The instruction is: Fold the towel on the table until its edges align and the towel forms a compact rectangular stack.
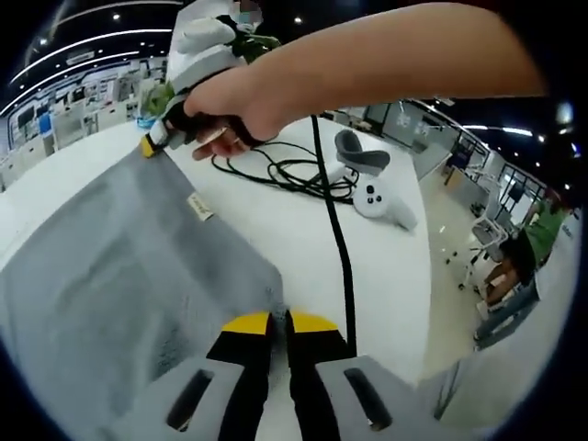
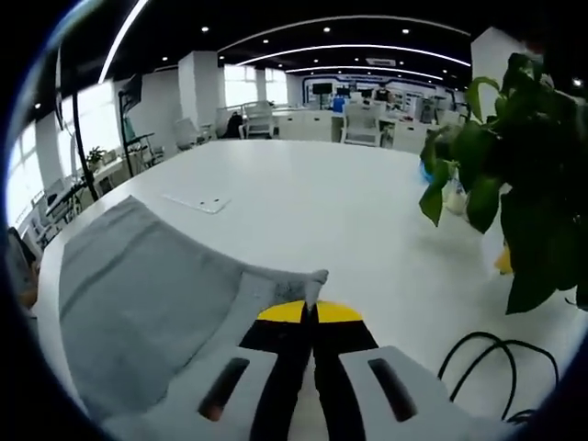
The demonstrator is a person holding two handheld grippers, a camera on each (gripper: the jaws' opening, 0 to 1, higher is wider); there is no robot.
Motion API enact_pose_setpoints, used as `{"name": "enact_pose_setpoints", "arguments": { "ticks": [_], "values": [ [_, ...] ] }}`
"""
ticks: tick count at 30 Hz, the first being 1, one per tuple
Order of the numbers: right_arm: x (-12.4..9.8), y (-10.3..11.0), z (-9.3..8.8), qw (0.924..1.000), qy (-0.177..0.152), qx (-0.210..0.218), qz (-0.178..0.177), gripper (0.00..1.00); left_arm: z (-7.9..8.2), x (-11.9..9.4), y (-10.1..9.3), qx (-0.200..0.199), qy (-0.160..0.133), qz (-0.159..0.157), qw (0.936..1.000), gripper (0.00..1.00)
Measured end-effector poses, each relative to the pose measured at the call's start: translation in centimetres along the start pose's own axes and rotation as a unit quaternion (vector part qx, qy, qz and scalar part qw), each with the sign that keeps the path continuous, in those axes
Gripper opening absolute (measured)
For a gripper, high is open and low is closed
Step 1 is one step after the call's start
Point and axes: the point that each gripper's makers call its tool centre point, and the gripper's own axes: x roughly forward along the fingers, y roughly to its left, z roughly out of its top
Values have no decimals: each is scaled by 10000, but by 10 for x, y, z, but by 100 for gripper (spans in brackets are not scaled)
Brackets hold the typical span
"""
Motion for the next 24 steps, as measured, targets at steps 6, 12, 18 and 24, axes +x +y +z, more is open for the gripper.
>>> {"name": "enact_pose_setpoints", "arguments": {
  "ticks": [6, 12, 18, 24],
  "values": [
    [-10, -7, 12, 9990, -181, 392, -102, 0, 18, -14, 12, -74, -230, 159, 9996, 5],
    [-18, -9, 29, 9981, -309, 496, -179, 0, 31, -31, 22, 25, -363, 258, 9990, 5],
    [-26, -9, 40, 9977, -381, 514, -228, 0, 41, -45, 20, 6, -496, 227, 9985, 5],
    [-42, -9, 52, 9973, -467, 501, -271, 0, 54, -52, 12, -64, -687, 160, 9975, 5]
  ]
}}
